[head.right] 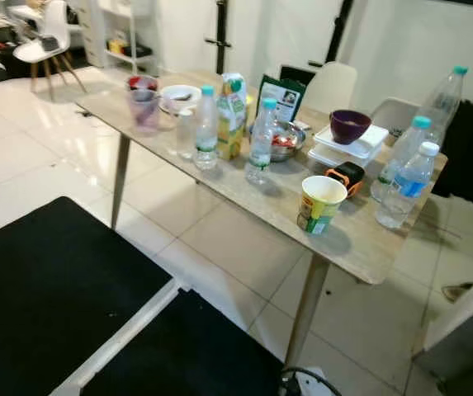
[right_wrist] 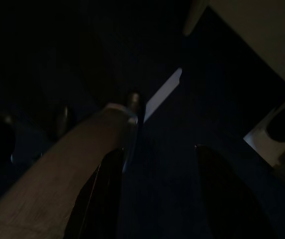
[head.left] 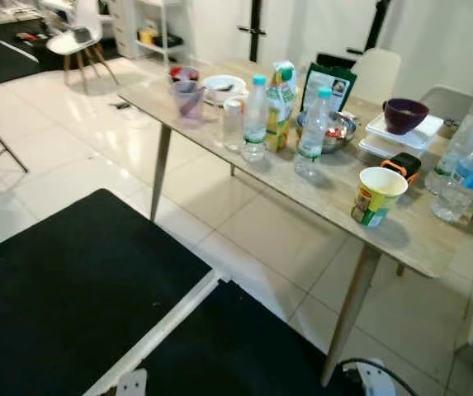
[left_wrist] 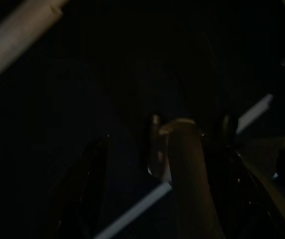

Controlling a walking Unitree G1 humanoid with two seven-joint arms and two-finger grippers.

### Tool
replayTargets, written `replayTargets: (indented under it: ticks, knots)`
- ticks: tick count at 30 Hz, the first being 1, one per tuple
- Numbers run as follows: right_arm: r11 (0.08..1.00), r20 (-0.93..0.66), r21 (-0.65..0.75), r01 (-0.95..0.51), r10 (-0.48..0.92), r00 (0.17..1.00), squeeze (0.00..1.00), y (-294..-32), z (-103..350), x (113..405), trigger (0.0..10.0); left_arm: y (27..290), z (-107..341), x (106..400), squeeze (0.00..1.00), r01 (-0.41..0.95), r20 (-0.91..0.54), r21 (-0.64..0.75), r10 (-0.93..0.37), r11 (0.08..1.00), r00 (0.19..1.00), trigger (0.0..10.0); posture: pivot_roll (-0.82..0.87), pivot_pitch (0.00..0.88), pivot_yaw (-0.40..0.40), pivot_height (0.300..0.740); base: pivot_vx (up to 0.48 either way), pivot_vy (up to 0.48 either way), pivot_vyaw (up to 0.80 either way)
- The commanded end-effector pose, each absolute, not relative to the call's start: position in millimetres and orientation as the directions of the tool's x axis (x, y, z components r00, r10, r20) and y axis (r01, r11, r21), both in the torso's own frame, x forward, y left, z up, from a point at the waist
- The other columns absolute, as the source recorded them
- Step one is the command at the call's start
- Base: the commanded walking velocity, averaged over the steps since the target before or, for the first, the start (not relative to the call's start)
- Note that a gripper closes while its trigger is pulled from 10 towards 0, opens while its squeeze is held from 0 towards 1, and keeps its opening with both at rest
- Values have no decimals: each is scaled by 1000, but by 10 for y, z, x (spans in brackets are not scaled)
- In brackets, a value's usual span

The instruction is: Restocking fridge

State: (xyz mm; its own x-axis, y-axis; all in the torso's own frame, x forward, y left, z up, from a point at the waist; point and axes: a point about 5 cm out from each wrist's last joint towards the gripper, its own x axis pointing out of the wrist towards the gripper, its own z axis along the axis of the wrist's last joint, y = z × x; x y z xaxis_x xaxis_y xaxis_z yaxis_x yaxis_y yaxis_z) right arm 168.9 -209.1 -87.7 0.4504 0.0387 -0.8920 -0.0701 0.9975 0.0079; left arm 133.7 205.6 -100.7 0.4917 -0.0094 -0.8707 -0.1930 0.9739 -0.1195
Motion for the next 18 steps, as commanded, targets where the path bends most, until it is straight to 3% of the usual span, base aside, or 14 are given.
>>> replayTargets:
  ticks: [1,18]
  knots:
    - [998,-902,-4,-67,26,432,0,-2139,-892,1635,10000,2036,-1027,1289,0,-190,-880,-115,-11,975,475,10000,23,0,9,740,0,0,-800]
    - [998,-905,-8,-70,23,424,0,-2153,-890,1635,10000,2047,-1031,1276,0,-201,-882,-109,-2,974,471,10000,18,0,6,740,0,0,-800]
